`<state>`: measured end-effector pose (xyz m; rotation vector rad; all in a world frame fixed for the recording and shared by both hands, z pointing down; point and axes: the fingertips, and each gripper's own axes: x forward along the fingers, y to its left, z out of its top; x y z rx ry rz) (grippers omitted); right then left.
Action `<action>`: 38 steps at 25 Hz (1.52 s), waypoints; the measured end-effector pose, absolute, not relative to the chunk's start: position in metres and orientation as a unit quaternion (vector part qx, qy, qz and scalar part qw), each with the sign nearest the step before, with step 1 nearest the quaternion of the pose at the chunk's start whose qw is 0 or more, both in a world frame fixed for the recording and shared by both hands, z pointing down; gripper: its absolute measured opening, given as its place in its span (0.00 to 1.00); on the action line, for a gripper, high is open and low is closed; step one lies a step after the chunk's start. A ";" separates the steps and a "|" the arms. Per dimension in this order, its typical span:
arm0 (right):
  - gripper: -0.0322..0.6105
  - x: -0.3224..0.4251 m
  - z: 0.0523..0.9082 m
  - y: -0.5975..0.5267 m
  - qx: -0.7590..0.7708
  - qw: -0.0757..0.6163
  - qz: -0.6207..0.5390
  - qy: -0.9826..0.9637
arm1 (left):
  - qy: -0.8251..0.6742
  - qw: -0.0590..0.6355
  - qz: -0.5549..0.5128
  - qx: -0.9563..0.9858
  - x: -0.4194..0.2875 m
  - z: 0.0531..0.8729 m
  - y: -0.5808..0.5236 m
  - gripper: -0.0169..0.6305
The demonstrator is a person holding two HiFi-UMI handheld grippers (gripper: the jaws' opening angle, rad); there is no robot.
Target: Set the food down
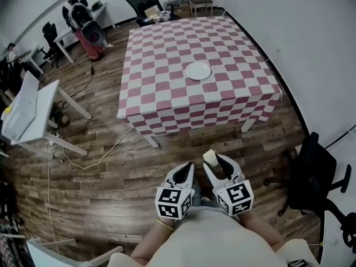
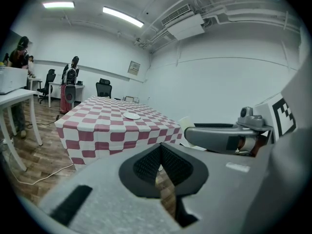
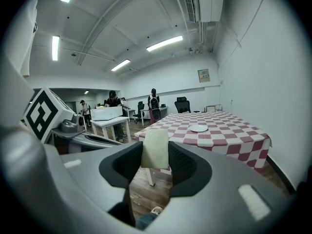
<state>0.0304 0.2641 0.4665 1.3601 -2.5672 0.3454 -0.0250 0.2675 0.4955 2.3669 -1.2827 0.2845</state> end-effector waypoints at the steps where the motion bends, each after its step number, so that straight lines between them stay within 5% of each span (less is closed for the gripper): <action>1: 0.32 0.031 0.466 0.260 0.462 0.108 0.117 -0.872 | -0.463 0.215 0.103 0.854 -0.026 0.496 0.262 0.04; 38: 0.32 0.015 0.460 0.057 0.479 0.113 0.126 -0.862 | -0.433 0.225 0.110 0.866 -0.040 0.489 0.057 0.04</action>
